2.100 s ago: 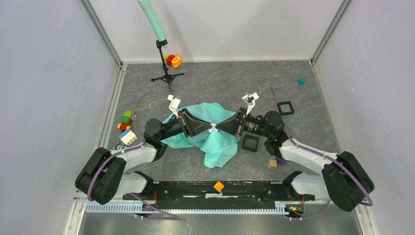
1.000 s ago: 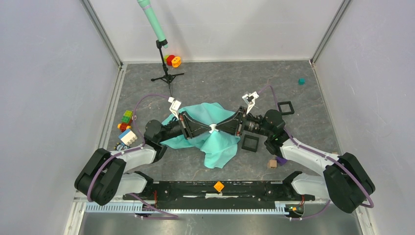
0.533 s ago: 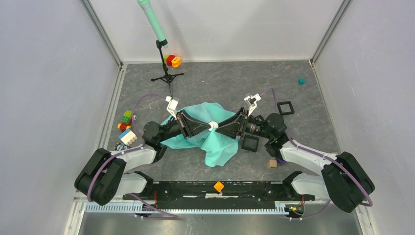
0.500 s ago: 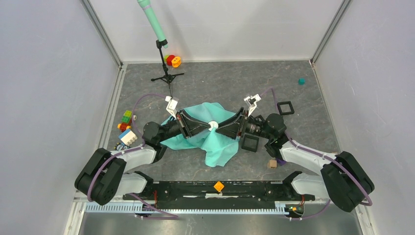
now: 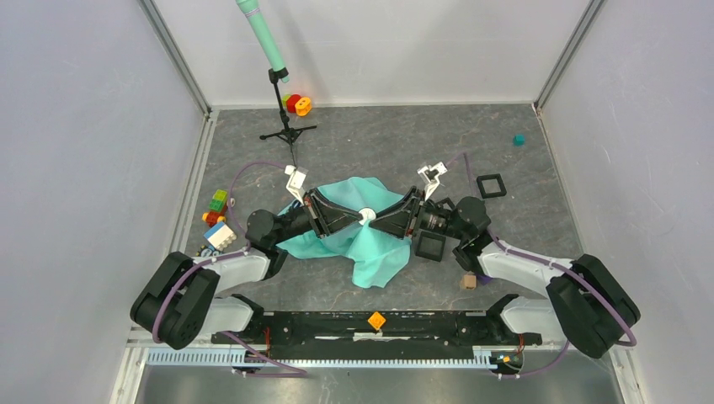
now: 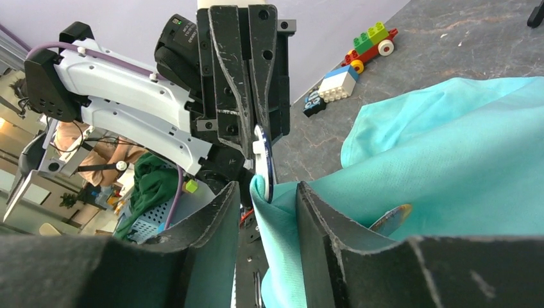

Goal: Remove the brooch from the garment
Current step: Remove the brooch from the clothes.

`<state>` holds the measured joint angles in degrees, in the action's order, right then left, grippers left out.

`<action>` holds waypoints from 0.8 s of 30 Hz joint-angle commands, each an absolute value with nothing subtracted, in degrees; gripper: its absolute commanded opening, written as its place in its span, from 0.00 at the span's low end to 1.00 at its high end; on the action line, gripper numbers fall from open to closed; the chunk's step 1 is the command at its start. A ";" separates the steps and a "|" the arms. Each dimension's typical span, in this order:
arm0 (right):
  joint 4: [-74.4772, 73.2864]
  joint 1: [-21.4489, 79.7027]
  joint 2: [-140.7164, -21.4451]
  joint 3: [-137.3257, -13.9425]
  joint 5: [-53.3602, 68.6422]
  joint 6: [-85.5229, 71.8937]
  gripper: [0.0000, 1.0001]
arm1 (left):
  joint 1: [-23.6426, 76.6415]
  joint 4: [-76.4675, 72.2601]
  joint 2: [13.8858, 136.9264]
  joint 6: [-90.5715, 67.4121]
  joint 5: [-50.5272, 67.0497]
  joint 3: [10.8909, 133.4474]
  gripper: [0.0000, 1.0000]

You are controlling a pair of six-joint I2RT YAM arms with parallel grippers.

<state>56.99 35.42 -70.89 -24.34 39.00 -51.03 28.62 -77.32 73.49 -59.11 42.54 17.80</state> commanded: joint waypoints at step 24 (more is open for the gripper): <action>63.23 36.47 -75.79 -27.95 39.98 -55.85 0.11 | 29.05 -79.78 73.73 -57.54 44.84 18.46 0.02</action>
<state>60.10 36.32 -74.63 -25.32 39.88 -54.72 28.49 -76.84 73.52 -59.00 42.59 17.80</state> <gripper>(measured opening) 0.143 0.043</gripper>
